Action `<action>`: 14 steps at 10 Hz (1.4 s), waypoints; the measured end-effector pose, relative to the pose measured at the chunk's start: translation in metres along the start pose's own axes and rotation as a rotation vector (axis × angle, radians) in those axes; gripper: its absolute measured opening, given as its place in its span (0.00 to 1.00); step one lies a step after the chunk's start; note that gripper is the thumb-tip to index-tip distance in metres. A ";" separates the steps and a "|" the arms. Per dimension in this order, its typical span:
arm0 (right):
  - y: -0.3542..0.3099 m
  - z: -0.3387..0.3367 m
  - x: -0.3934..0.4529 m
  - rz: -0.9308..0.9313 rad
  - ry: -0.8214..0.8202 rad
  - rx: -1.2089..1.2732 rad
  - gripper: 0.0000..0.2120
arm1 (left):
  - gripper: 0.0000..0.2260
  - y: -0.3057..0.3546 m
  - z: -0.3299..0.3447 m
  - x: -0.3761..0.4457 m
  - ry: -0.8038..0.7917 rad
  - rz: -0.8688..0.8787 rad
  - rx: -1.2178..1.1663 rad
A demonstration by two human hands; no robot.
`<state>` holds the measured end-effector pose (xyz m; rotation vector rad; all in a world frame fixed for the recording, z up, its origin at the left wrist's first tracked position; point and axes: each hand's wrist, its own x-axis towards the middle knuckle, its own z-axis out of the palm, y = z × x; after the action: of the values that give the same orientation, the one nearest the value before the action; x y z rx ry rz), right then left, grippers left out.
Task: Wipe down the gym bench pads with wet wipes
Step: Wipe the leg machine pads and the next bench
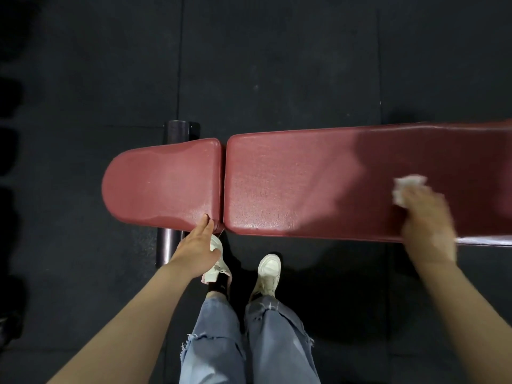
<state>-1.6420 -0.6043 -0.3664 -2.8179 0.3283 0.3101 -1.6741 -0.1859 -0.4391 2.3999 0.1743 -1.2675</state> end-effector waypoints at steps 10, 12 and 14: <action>-0.091 0.108 -0.044 0.167 0.247 0.222 0.21 | 0.35 0.003 0.042 -0.019 0.175 0.005 -0.038; -0.200 0.176 -0.065 -0.753 -0.322 -0.019 0.27 | 0.35 -0.010 0.032 -0.020 0.166 0.028 0.020; -0.076 0.122 -0.048 -0.776 -0.146 -0.054 0.28 | 0.34 -0.005 0.031 -0.022 0.111 0.080 -0.035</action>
<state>-1.6898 -0.4871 -0.4492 -2.6949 -0.7944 0.3364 -1.7124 -0.1925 -0.4383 2.4230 0.1305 -1.0872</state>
